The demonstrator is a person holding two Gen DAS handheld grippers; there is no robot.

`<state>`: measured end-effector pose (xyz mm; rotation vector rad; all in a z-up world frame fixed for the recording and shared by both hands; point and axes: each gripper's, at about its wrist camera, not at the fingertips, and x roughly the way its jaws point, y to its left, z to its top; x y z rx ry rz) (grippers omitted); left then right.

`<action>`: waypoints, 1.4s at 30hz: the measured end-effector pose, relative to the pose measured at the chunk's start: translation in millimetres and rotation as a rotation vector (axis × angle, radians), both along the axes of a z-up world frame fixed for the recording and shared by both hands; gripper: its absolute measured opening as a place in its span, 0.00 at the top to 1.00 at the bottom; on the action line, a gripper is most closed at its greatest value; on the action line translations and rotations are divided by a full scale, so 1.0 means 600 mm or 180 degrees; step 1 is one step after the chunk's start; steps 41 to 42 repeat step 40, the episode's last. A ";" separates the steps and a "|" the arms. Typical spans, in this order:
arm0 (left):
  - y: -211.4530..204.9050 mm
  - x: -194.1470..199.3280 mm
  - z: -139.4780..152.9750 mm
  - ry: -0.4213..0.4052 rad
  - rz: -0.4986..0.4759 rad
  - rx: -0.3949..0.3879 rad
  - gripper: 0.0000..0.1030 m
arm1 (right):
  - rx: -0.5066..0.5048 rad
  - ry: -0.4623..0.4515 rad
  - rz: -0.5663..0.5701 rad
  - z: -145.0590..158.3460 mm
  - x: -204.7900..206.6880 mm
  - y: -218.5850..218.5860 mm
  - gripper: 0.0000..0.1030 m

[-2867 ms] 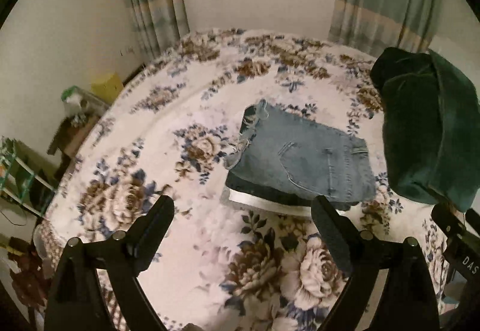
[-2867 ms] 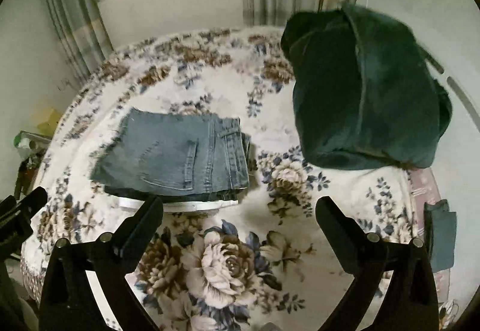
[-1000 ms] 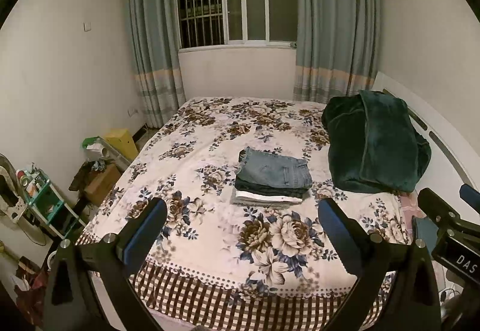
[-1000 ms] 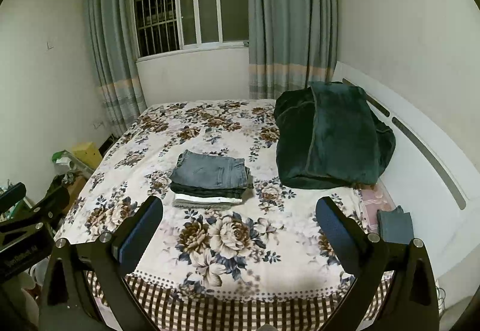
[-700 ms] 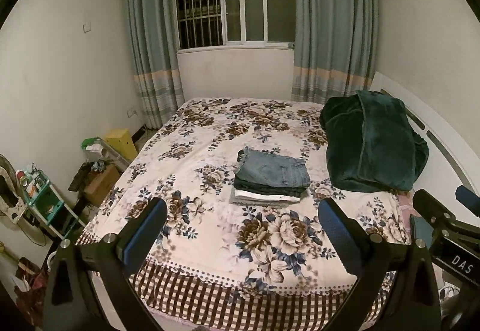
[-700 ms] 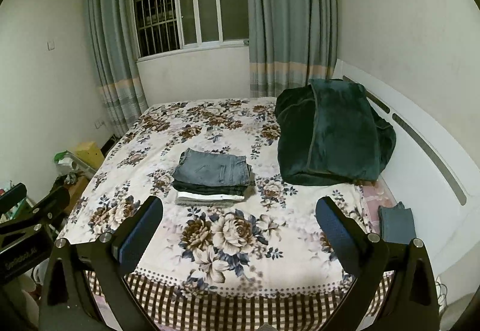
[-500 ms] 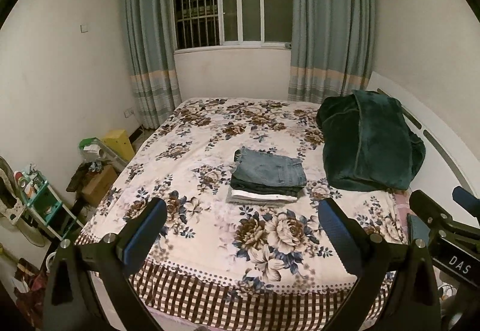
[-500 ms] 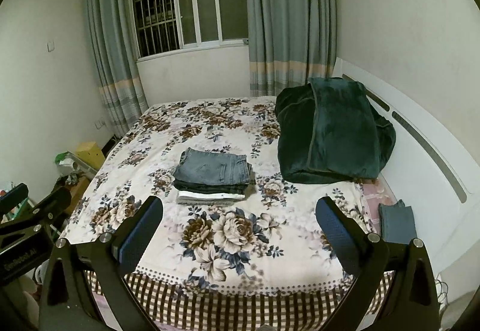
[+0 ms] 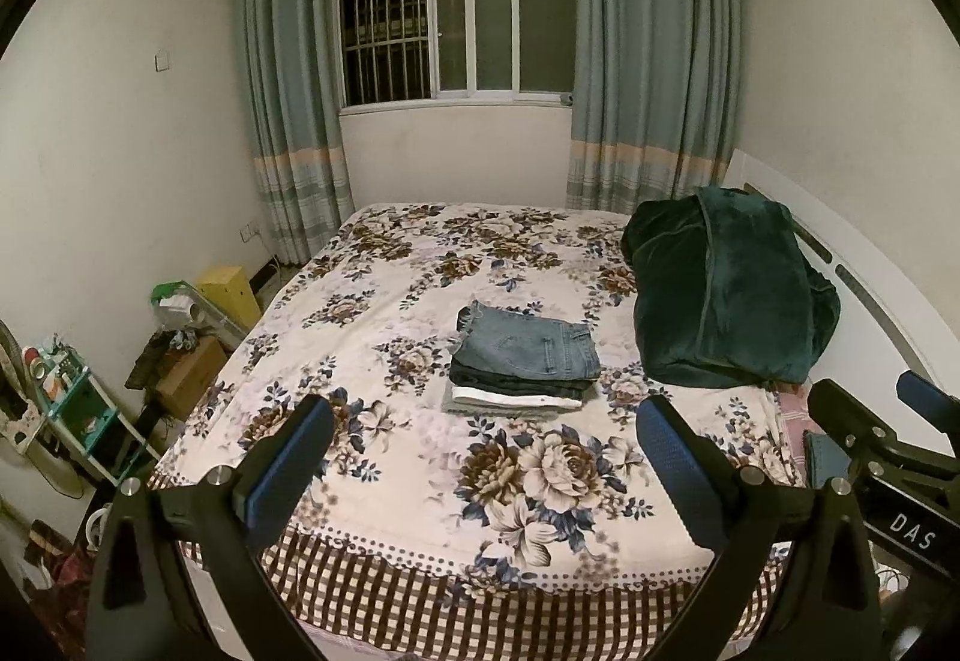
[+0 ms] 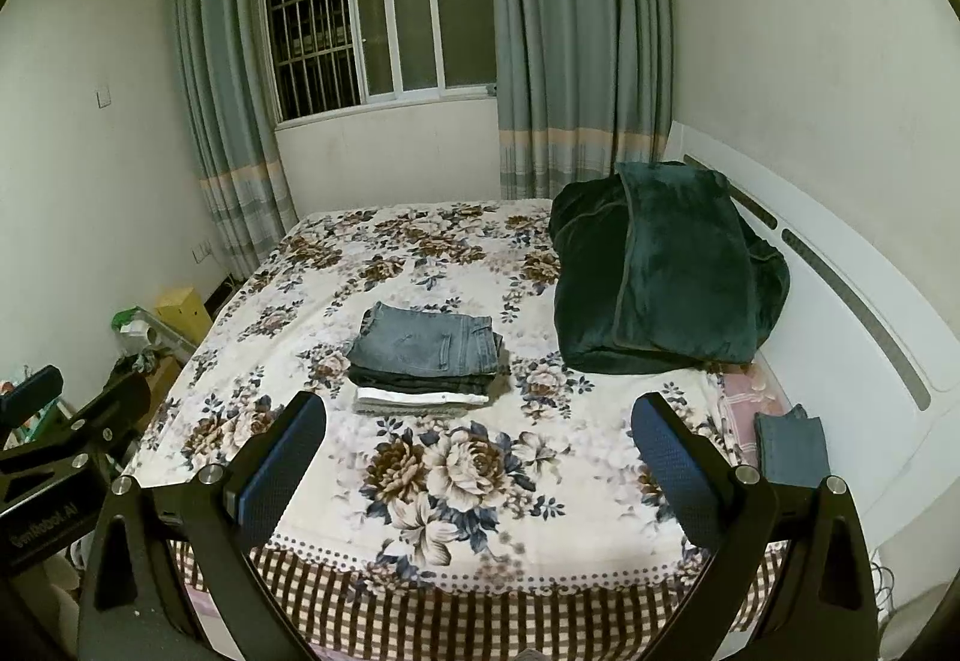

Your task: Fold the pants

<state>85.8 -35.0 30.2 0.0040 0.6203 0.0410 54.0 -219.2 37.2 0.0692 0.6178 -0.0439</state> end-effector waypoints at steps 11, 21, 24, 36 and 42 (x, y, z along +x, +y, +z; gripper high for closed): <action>0.002 0.001 0.001 -0.0004 0.0008 -0.0016 0.00 | -0.0001 -0.0002 -0.0009 0.003 -0.006 0.001 0.00; 0.002 -0.002 0.000 -0.0041 0.0050 0.0007 0.00 | 0.0003 -0.0011 -0.0005 0.020 -0.005 0.002 0.00; 0.001 -0.002 0.000 -0.0047 0.0053 0.0007 0.00 | 0.0009 -0.0013 -0.0005 0.019 -0.006 0.002 0.00; 0.001 -0.003 0.000 -0.0058 0.0066 0.0011 0.00 | 0.0012 -0.0017 -0.0010 0.019 -0.006 0.004 0.00; 0.000 -0.003 0.005 -0.0106 0.0079 0.0001 0.00 | 0.0013 -0.0017 -0.0011 0.019 -0.008 0.005 0.00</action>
